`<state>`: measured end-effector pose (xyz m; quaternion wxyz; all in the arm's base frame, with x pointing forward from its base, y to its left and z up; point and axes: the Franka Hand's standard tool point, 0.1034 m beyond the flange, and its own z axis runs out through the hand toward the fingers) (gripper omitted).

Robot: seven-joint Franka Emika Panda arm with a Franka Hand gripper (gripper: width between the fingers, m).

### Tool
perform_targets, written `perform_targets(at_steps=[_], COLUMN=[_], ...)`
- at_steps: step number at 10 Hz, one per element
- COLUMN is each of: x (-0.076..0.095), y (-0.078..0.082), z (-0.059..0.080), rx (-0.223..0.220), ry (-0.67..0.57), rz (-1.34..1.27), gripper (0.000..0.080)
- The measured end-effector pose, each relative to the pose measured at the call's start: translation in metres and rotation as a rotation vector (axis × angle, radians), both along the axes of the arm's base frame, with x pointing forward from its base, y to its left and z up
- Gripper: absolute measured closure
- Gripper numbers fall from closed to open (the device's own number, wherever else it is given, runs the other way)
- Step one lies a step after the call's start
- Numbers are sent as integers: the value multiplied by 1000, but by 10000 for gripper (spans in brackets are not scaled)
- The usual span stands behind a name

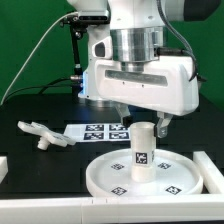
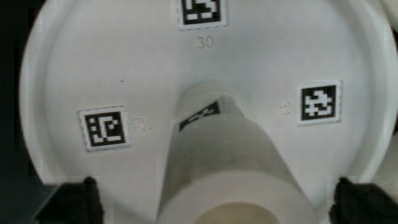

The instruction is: Assemble round table

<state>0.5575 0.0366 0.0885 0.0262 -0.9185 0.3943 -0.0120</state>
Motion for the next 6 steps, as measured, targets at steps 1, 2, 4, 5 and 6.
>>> perform_targets(at_steps=[1,2,4,5,6], x=[0,0,4,5,3], y=[-1,-1,4,7,10], z=[0,-1,-3,-3,-3], rx=[-5,-13,-60,-70,-68], ry=[-2,-5,-6,-26,-27], rz=[73,181,533,677,689], gripper=[150,150,150,150,150])
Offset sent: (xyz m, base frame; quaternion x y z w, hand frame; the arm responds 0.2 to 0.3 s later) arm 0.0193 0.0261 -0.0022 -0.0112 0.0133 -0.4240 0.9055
